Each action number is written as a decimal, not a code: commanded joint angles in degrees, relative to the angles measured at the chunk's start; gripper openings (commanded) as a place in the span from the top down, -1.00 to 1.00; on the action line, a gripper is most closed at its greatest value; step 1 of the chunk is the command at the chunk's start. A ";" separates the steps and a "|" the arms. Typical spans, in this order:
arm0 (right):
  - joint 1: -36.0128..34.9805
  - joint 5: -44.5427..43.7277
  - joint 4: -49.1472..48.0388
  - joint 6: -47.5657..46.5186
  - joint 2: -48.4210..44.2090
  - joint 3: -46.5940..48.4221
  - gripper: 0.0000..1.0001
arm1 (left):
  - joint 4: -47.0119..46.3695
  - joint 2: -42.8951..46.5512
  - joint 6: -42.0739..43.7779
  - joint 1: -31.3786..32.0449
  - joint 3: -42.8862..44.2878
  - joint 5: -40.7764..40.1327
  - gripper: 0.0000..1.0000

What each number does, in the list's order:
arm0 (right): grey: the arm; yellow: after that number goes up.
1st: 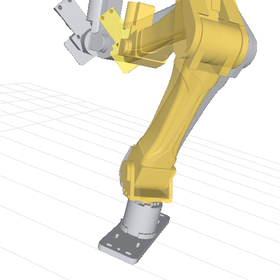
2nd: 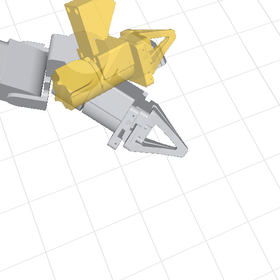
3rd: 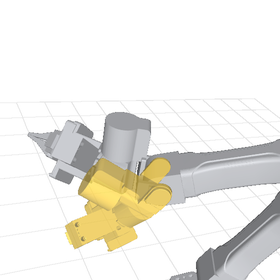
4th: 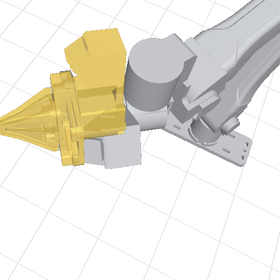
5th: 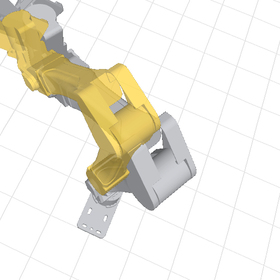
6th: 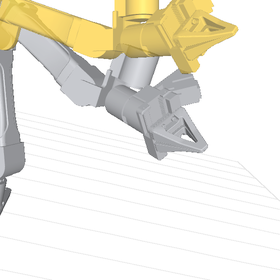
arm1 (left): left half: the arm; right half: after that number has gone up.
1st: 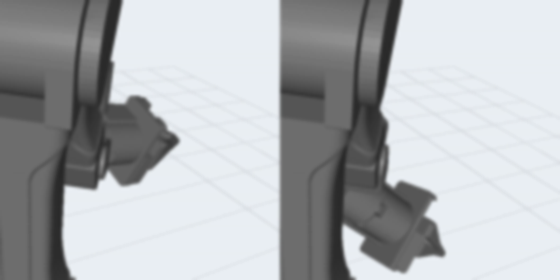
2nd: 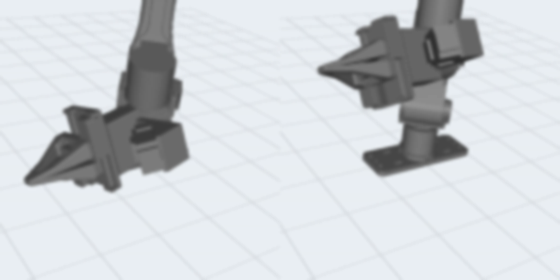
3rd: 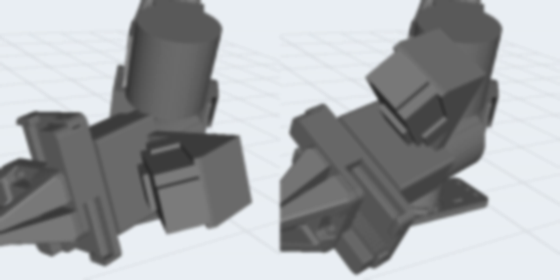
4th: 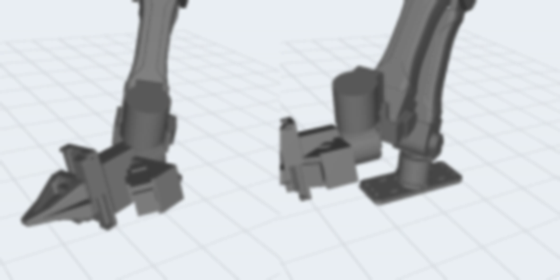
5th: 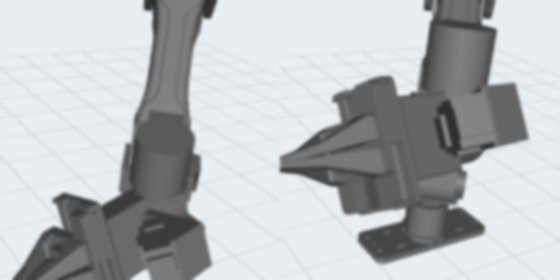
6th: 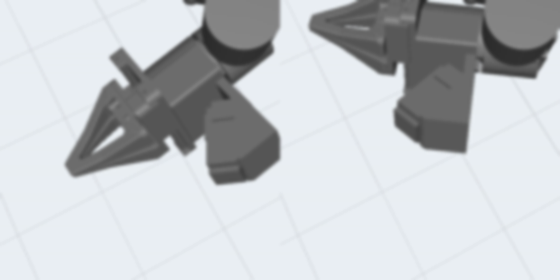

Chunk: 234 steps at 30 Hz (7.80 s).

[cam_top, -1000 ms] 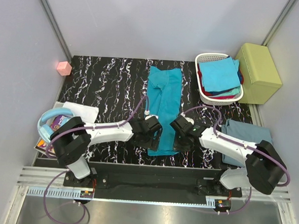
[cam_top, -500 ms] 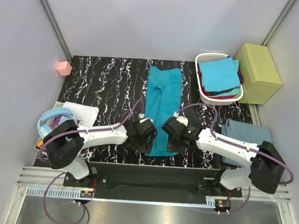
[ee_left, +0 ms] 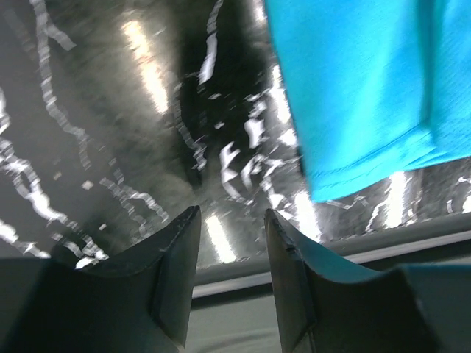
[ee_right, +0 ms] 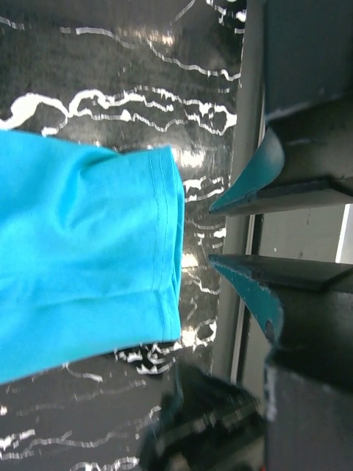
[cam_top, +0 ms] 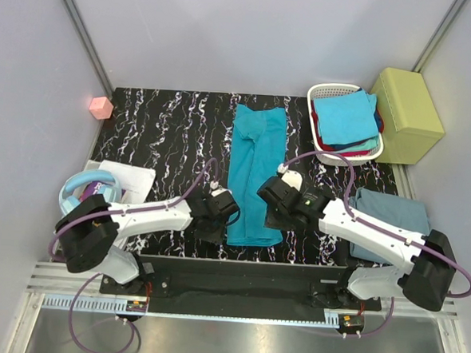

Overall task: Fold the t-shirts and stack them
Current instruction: Grab the bottom of the folded rectangular tshirt with both arms, then fold the folded rectangular tshirt in 1/3 of the way

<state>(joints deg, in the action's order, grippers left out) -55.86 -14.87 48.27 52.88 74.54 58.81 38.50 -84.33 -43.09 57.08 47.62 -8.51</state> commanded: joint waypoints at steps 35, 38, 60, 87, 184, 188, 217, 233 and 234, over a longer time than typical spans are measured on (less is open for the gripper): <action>8.04 6.61 -9.25 -0.67 10.97 -13.37 0.06 | -9.94 -5.05 -2.00 -1.01 6.26 -1.86 -0.54; 8.04 6.70 -9.69 -0.94 12.03 -13.28 0.08 | -10.20 -5.23 -2.26 -1.01 5.91 -1.16 -0.52; 7.96 7.05 -10.65 -1.20 13.79 -13.98 0.12 | -13.27 -6.63 -5.16 2.07 3.71 2.54 -0.36; 8.04 2.92 -7.14 -2.43 13.17 -10.11 0.03 | -7.66 0.13 -7.62 3.48 0.55 0.08 -0.26; 8.04 3.62 -6.70 -2.87 12.30 -10.73 1.00 | -8.36 -4.00 -7.80 3.48 1.78 0.87 0.81; 8.04 4.06 -4.42 -2.43 10.45 -10.29 1.00 | -6.51 -2.94 -7.45 3.48 2.92 0.52 1.00; 4.79 2.83 11.58 1.52 -6.34 -3.79 1.00 | 9.48 14.28 -12.10 6.02 7.76 -4.93 1.00; 5.84 -4.64 10.27 -7.25 8.05 11.06 1.00 | 10.81 5.77 -5.87 0.67 20.04 -10.03 1.00; 7.06 -4.64 9.13 -7.96 9.03 12.37 1.00 | 10.63 4.98 -4.30 -0.81 20.76 -10.21 1.00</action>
<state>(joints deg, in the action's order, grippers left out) -50.85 -15.68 59.48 49.58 78.78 66.15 49.76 -76.09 -52.40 60.07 63.55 -15.77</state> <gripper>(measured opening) 0.012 0.012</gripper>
